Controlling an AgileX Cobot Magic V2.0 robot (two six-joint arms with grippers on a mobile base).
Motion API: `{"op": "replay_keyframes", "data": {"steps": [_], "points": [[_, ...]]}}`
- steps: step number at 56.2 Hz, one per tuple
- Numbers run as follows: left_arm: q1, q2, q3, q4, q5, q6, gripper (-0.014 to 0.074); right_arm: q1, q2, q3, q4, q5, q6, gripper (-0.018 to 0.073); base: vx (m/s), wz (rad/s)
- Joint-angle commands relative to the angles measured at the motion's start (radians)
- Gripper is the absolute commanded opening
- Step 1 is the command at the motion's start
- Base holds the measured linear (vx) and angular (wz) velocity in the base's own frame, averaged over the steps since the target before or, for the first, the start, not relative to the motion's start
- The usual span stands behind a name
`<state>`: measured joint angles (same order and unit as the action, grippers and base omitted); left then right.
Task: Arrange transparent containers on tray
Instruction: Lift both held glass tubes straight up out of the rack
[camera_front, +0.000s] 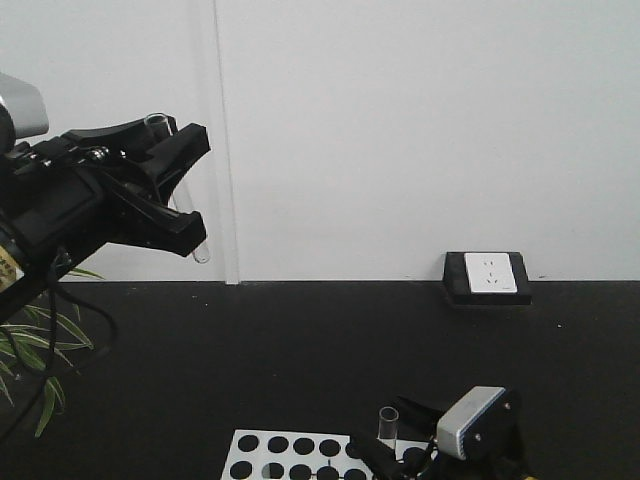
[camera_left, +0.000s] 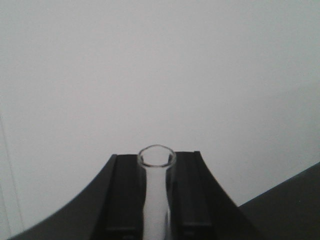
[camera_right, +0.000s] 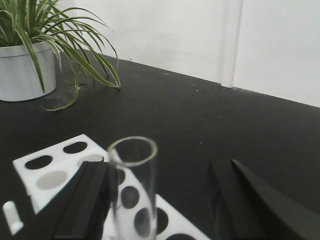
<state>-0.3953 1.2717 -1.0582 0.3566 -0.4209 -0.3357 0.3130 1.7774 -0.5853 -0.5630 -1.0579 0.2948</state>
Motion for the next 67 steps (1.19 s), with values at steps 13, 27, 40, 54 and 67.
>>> {"op": "replay_keyframes", "data": {"steps": [13,27,40,54,67], "points": [[-0.005,-0.032,-0.039,-0.018,-0.041,-0.009,-0.0003,-0.002,-0.014,-0.053,-0.008,-0.134,0.079,0.0020,0.00,0.00],[-0.005,-0.031,-0.039,-0.018,0.061,-0.009,-0.0003,-0.002,-0.099,-0.053,-0.031,-0.119,0.128,-0.0013,0.00,0.00],[-0.005,-0.031,-0.039,-0.018,0.191,-0.009,-0.0003,-0.002,-0.332,-0.053,-0.017,0.069,0.208,-0.0013,0.00,0.00],[-0.029,-0.046,-0.039,-0.018,0.326,-0.009,-0.0003,-0.002,-0.650,-0.053,-0.034,0.405,0.308,-0.0011,0.00,0.00],[-0.134,-0.133,0.017,-0.018,0.436,-0.009,-0.0003,-0.002,-0.880,-0.053,-0.168,0.652,0.446,-0.0011,0.00,0.00]]}}
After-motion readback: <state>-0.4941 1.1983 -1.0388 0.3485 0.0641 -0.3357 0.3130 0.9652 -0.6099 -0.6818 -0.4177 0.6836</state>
